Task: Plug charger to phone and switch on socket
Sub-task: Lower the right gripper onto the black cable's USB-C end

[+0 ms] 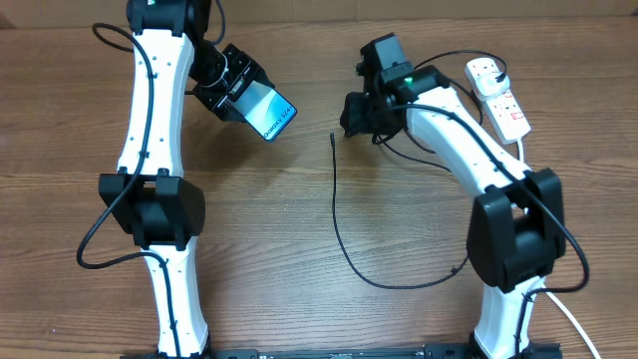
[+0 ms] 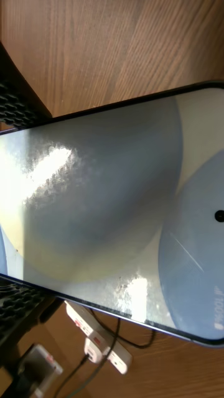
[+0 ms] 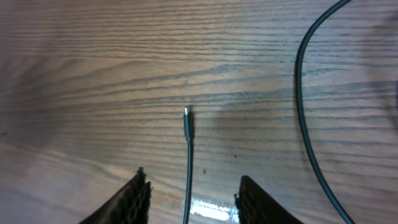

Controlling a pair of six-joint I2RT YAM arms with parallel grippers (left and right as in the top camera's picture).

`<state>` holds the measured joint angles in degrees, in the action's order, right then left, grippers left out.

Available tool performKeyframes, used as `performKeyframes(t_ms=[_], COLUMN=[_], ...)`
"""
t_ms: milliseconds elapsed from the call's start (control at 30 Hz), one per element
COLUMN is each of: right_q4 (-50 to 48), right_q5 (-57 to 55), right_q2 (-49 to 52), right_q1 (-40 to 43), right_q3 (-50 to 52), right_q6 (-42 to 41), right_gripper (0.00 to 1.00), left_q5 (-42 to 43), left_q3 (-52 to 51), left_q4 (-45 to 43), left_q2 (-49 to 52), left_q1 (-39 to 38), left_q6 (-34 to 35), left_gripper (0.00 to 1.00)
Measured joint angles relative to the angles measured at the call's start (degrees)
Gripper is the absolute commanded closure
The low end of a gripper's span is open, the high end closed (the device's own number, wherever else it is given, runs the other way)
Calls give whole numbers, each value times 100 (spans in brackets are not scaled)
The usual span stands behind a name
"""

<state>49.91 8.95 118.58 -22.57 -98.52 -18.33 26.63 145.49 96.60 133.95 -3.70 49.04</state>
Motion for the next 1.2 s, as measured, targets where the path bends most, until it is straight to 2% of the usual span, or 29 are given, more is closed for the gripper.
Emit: performKeyframes(t_ms=[233,533,1200], right_q4=[-424,-741,-879], right_q5=[-282,-452,-621], right_q2=[251,435,1150], right_q1=[-234,-400,-595], right_q3=[31,31,46], right_q6=[13,4,15], right_gripper=[62,75,80], left_q5=[-2,-4,-50], left_q3=[2,0,2], left_q4=[-70,-214,-214], left_q2=[0,0,0], left_q1=[280,498,525], left_q6=[356,553,614], left_gripper=[96,96,96])
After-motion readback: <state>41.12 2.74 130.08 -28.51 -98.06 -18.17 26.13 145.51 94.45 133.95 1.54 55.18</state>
